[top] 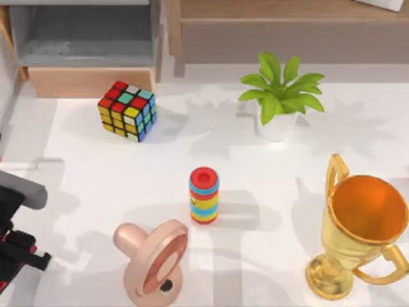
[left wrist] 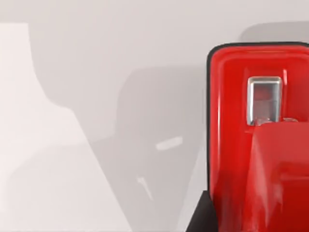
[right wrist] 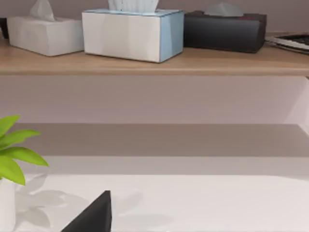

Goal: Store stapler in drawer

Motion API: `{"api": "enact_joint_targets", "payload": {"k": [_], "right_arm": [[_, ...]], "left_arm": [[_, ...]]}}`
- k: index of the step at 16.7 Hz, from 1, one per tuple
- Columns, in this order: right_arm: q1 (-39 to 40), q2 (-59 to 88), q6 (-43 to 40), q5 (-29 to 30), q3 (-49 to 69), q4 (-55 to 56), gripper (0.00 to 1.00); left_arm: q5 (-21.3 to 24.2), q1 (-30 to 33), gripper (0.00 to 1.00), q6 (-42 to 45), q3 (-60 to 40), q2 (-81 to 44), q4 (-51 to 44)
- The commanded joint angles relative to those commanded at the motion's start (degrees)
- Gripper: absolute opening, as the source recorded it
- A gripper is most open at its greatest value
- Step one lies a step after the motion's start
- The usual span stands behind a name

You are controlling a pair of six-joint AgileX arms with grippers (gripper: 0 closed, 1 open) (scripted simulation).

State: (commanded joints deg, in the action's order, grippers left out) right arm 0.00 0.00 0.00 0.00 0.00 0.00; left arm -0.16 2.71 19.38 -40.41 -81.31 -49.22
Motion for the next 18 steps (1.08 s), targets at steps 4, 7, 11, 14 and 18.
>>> {"api": "enact_joint_targets", "payload": {"k": [4, 7, 11, 14, 18], "right_arm": [[0.00, 0.00, 0.00, 0.00, 0.00, 0.00, 1.00], [0.00, 0.00, 0.00, 0.00, 0.00, 0.00, 1.00], [0.00, 0.00, 0.00, 0.00, 0.00, 0.00, 1.00], [0.00, 0.00, 0.00, 0.00, 0.00, 0.00, 1.00], [0.00, 0.00, 0.00, 0.00, 0.00, 0.00, 1.00]], "left_arm": [[0.26, -0.85, 0.00, 0.14, -3.45, 0.91, 0.59], [0.69, -2.90, 0.00, 0.44, -11.40, 0.27, 1.66], [1.14, -7.03, 0.00, 0.90, -25.87, -4.15, 3.56], [1.21, -10.85, 0.00, 1.24, -37.26, -10.63, 4.91], [0.86, -16.09, 0.00, 1.71, -50.83, -22.48, 5.67]]}}
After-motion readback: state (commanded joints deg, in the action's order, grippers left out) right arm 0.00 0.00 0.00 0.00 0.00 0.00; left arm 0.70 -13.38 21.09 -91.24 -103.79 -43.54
